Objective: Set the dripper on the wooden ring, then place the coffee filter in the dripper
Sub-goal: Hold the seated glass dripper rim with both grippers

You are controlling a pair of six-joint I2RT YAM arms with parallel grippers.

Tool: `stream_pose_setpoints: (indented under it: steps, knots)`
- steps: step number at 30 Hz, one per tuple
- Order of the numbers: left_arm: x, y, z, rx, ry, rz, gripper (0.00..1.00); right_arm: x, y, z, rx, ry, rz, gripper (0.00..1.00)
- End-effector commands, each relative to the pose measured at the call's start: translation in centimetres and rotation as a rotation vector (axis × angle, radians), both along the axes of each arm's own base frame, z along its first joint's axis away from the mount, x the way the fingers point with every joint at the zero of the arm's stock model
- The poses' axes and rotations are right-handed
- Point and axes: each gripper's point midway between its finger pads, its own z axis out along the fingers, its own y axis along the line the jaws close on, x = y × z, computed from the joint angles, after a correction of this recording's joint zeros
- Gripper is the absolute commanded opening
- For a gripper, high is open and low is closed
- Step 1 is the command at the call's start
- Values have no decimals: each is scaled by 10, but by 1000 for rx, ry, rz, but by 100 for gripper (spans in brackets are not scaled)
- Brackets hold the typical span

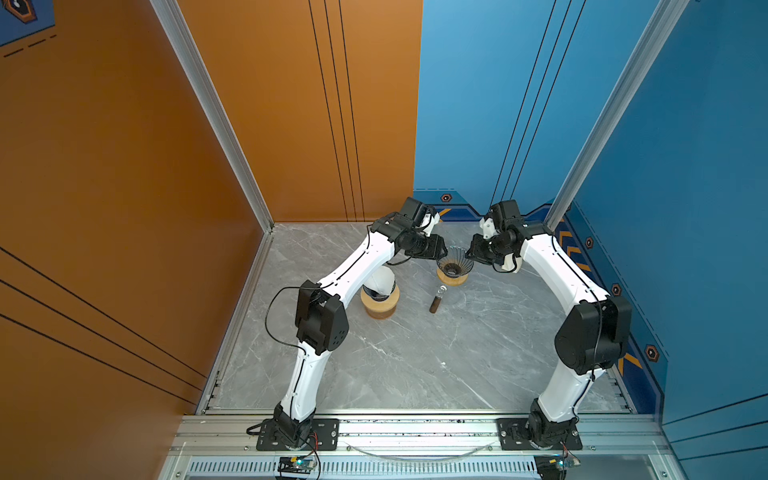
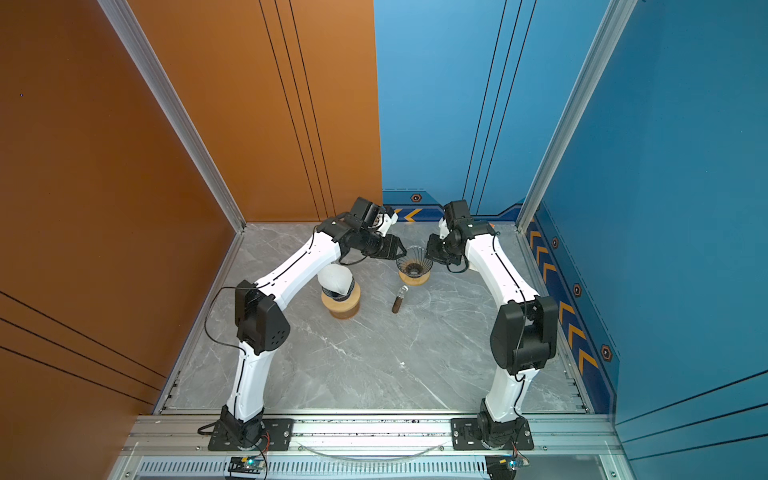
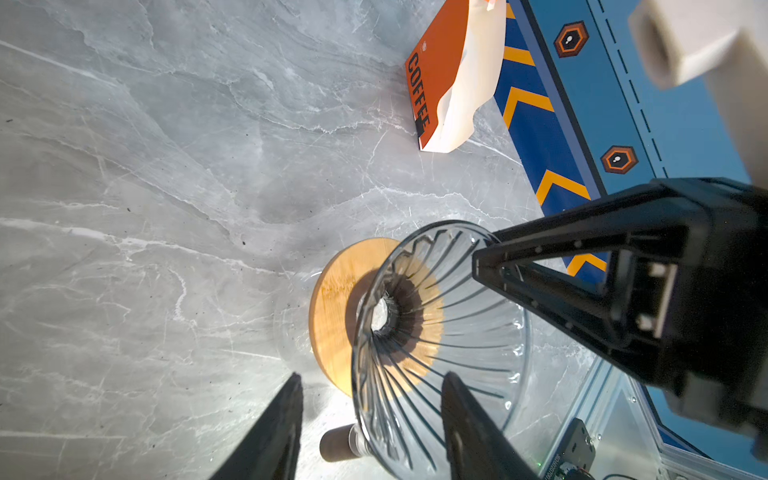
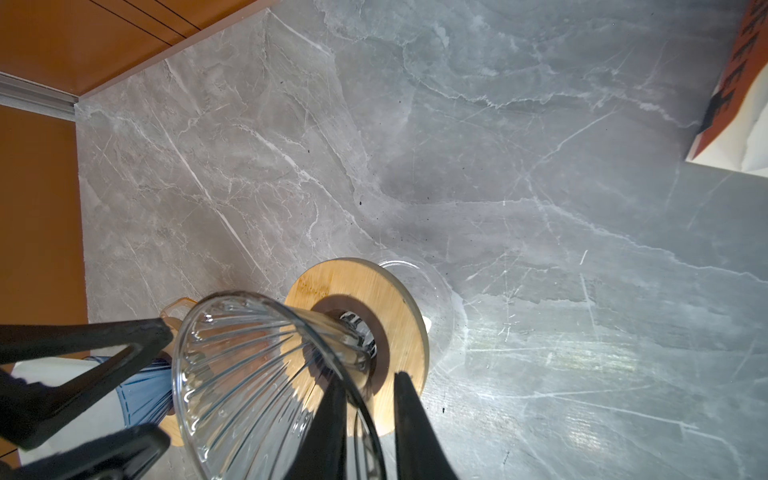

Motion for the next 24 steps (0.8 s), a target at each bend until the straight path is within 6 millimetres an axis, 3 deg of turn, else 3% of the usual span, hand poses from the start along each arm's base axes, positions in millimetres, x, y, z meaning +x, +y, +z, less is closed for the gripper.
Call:
stream_pose_setpoints:
  steps: [1, 13, 24]
  knots:
    - [3, -2, -1, -4, 10, 4, 52, 5, 1, 0, 17, -3, 4, 17]
    - [6, -2, -14, -8, 50, 15, 41, 4, 4, 2, 35, -8, 21, 16]
    - [10, -1, -20, -14, 73, 26, 25, 3, 3, 0, 37, 0, 18, 8]
